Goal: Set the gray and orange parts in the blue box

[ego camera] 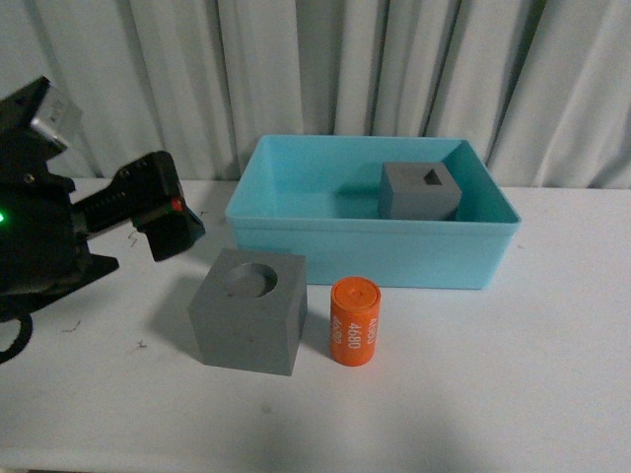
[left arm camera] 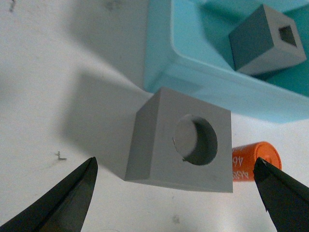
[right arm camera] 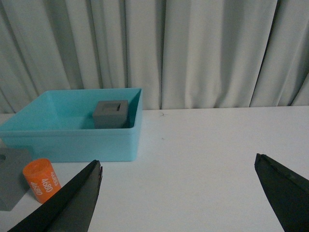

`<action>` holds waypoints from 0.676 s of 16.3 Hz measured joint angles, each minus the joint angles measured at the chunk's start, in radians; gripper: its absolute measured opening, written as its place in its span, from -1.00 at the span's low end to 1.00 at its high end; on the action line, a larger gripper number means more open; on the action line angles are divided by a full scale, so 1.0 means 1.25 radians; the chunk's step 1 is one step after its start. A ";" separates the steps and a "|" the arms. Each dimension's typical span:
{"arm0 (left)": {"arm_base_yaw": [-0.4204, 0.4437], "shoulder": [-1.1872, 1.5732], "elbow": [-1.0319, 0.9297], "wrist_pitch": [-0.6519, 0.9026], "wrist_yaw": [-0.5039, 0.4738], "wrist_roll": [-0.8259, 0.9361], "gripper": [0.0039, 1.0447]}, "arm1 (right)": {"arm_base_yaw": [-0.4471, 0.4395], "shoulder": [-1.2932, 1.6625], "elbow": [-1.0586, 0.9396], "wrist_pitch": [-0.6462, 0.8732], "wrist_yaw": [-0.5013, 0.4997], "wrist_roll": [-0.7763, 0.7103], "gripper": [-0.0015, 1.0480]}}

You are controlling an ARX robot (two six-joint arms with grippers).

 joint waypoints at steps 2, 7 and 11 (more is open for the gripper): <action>-0.024 0.043 0.002 0.026 0.019 0.016 0.88 | 0.000 0.000 0.000 0.000 0.000 0.000 0.87; -0.038 0.153 0.080 0.055 0.055 0.068 0.88 | 0.000 0.000 0.000 0.000 0.000 0.000 0.87; 0.022 0.199 0.126 0.056 0.082 0.122 0.88 | 0.000 0.000 0.000 0.000 0.000 0.000 0.87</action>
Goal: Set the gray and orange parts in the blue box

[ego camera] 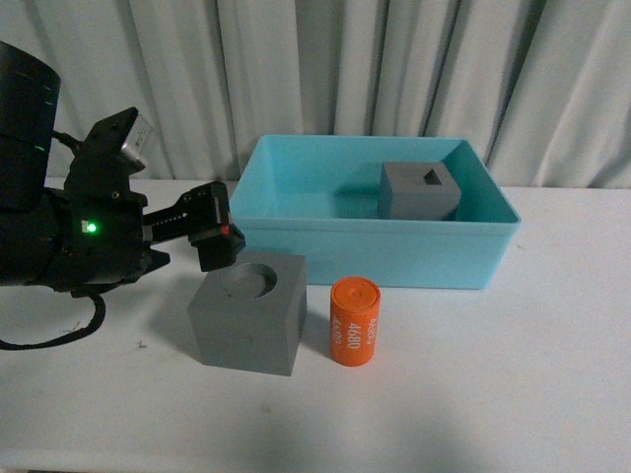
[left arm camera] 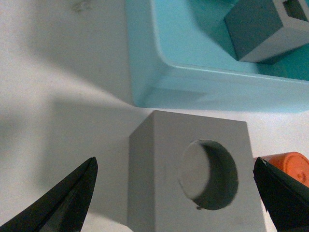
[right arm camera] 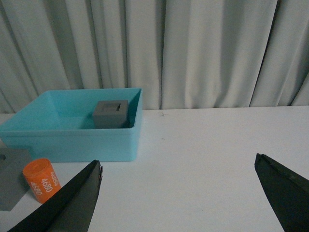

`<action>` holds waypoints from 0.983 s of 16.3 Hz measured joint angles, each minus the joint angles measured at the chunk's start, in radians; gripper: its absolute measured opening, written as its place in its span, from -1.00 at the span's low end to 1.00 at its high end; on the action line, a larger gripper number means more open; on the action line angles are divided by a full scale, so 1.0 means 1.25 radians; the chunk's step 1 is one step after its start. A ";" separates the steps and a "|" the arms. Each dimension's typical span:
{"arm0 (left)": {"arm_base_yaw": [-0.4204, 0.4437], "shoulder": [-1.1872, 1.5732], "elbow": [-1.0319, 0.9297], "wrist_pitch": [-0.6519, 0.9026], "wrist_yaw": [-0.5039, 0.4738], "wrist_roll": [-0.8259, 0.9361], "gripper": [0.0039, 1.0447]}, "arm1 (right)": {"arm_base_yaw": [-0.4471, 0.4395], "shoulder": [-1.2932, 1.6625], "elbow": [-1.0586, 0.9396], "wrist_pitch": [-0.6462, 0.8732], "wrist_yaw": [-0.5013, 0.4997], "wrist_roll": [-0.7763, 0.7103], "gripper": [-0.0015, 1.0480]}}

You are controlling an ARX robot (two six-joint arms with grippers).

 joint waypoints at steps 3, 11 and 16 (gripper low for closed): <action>0.042 0.008 0.002 0.000 0.013 0.024 0.88 | 0.000 0.000 0.000 0.000 0.000 0.000 0.87; 0.027 0.041 0.002 0.018 0.031 0.034 0.88 | 0.000 0.000 0.000 0.000 0.000 0.000 0.87; 0.013 0.081 0.010 0.020 0.030 0.034 0.88 | 0.000 0.000 0.000 0.000 0.000 0.000 0.87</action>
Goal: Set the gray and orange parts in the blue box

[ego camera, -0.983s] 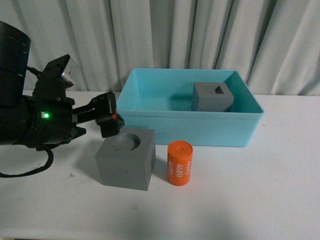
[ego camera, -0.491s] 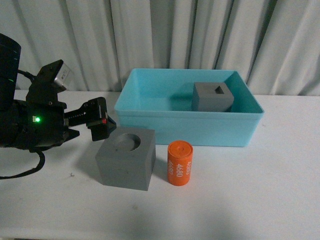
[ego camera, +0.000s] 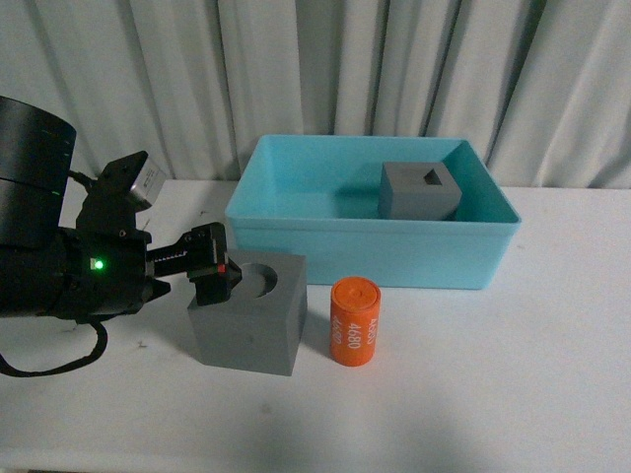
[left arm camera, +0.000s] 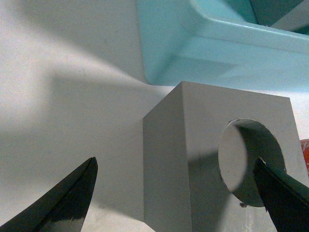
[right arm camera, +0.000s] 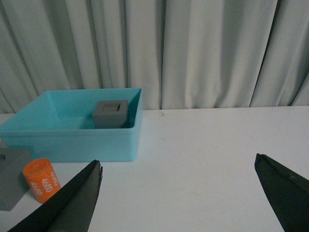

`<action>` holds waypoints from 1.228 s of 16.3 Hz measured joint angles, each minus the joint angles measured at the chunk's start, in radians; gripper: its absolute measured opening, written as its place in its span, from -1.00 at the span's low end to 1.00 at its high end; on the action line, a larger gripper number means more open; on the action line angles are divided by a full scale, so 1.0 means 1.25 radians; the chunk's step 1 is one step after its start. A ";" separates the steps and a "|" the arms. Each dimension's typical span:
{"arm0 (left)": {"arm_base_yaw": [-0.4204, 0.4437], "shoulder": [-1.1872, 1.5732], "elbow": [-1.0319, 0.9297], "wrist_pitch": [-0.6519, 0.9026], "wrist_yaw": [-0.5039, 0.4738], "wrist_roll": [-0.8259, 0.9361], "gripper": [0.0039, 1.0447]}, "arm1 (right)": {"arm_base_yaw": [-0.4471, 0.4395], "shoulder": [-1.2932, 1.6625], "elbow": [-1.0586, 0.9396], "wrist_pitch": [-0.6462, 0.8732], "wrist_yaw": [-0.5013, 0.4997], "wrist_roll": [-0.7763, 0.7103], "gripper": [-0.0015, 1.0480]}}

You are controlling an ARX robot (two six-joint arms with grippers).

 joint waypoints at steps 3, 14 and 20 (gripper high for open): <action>-0.009 0.008 0.016 0.001 -0.001 0.000 0.88 | 0.000 0.000 0.000 0.000 0.000 0.000 0.87; -0.028 0.042 0.035 0.006 -0.013 0.023 0.88 | 0.000 0.000 0.000 0.000 0.000 0.000 0.87; -0.036 0.060 0.045 0.027 -0.040 0.104 0.10 | 0.000 0.000 0.000 0.000 0.000 0.000 0.87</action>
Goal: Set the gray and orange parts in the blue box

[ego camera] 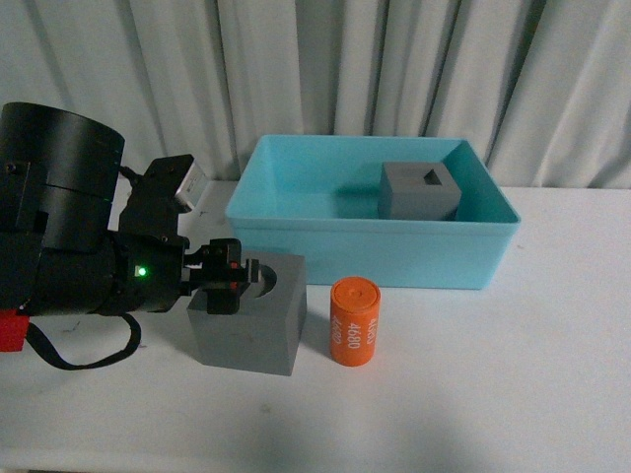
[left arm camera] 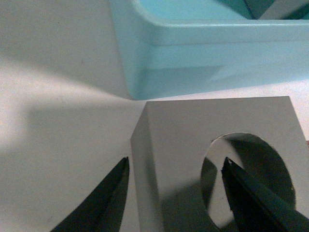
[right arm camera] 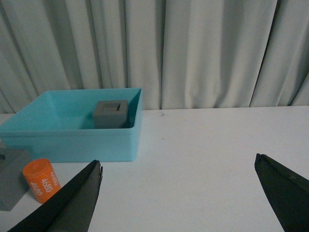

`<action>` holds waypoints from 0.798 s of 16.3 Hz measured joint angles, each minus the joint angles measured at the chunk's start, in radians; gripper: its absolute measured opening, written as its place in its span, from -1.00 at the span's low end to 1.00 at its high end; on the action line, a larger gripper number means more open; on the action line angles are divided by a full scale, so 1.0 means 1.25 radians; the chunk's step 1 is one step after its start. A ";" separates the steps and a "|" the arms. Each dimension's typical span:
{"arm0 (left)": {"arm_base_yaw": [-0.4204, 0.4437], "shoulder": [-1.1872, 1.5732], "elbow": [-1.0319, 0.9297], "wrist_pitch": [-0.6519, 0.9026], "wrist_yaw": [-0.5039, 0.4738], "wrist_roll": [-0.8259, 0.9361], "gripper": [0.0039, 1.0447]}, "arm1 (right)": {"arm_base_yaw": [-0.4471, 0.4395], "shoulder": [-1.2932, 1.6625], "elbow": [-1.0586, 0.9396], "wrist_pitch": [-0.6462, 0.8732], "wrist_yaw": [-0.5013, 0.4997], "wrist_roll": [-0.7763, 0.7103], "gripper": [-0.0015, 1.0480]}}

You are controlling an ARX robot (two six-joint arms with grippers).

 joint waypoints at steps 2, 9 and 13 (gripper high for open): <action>-0.004 -0.001 0.000 0.002 0.000 0.001 -0.24 | 0.000 0.000 0.000 0.000 0.000 0.000 0.87; 0.026 -0.054 -0.047 -0.006 -0.001 0.006 -0.55 | 0.000 0.000 0.000 0.000 0.000 0.000 0.87; 0.078 -0.141 -0.093 -0.107 0.016 -0.024 -0.60 | 0.000 0.000 0.000 0.000 0.000 0.000 0.87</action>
